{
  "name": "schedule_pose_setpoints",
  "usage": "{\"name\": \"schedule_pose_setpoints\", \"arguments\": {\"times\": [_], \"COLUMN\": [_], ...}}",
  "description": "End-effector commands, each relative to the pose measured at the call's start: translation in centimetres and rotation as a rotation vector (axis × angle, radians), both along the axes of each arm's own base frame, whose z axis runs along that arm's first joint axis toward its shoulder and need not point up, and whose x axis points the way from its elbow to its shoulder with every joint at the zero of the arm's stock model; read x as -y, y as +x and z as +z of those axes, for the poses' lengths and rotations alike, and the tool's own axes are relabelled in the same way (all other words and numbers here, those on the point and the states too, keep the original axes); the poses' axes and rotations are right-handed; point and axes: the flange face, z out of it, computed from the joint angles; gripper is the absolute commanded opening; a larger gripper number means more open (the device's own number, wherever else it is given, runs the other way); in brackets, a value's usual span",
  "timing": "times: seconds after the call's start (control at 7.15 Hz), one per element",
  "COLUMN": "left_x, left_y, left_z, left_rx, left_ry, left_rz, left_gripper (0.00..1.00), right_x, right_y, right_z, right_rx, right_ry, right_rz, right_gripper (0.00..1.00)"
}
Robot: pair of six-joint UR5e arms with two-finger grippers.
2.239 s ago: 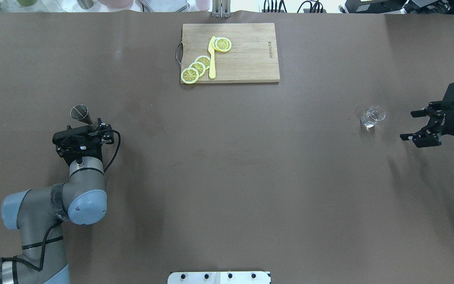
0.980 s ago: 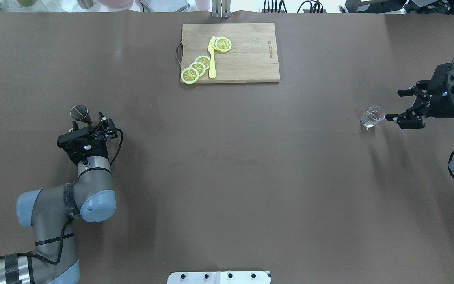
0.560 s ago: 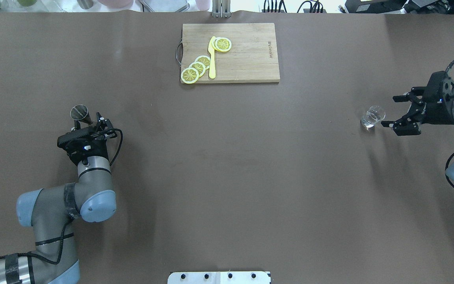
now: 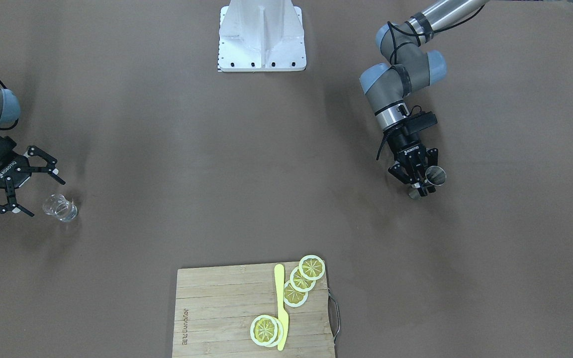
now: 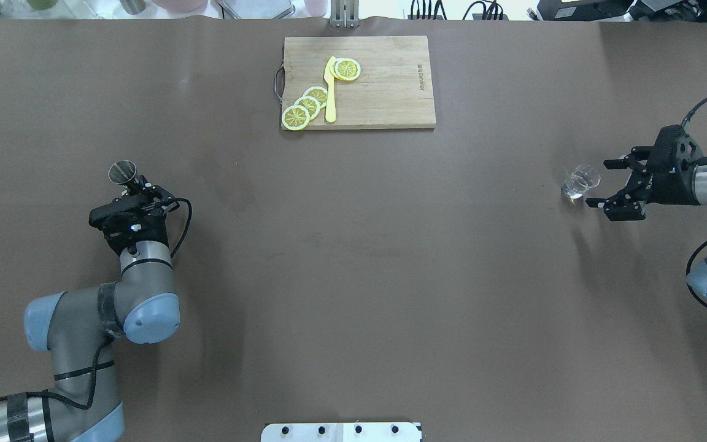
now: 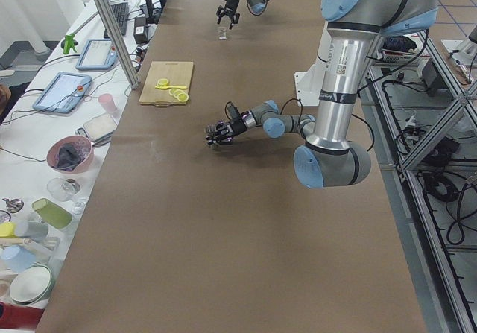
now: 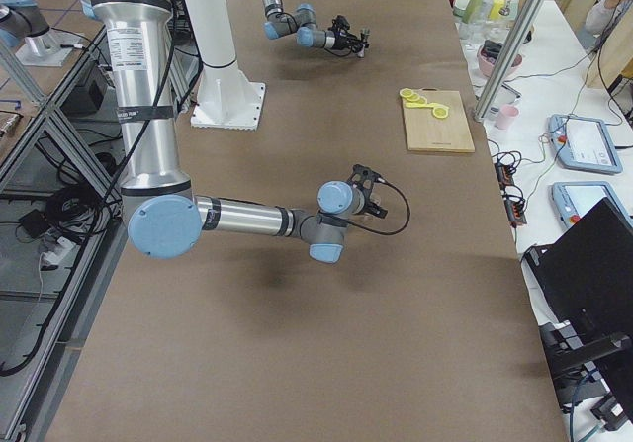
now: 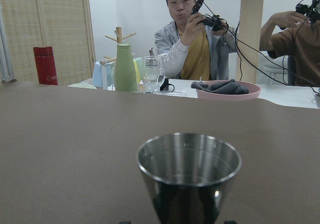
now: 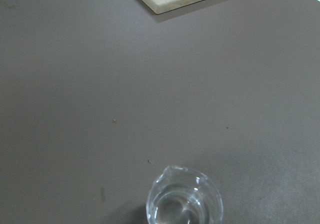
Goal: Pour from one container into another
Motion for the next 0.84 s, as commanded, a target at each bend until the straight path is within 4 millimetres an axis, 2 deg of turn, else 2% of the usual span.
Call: {"name": "schedule_pose_setpoints", "arguments": {"times": [0.0, 0.14, 0.28, 0.42, 0.56, 0.7], "left_x": [2.7, 4.1, 4.2, 4.2, 4.2, 4.3], "left_y": [-3.3, -5.0, -5.2, -5.1, -4.4, -3.7], "left_z": [-3.0, -4.3, -5.0, -5.2, -6.3, -9.3], "left_rx": [0.032, 0.049, 0.144, 0.169, 0.167, 0.126], "left_ry": [0.039, 0.073, 0.086, 0.079, 0.083, 0.137], "left_rz": [0.019, 0.036, 0.095, 0.155, 0.199, 0.221], "left_gripper": [0.0, 0.0, 0.0, 0.0, 0.0, 0.0], "right_x": [-0.2, -0.3, -0.3, -0.3, -0.1, -0.1], "right_y": [-0.6, -1.1, -1.7, -2.0, -2.3, -2.4], "right_z": [0.5, 0.5, 0.2, 0.2, 0.0, 0.1], "right_rx": [0.003, 0.002, 0.004, 0.002, 0.002, 0.0], "right_ry": [-0.005, -0.004, 0.002, 0.005, 0.008, 0.006], "right_rz": [-0.004, -0.002, -0.004, 0.001, 0.007, 0.006], "right_gripper": [1.0, 1.0, 1.0, 1.0, 1.0, 1.0]}}
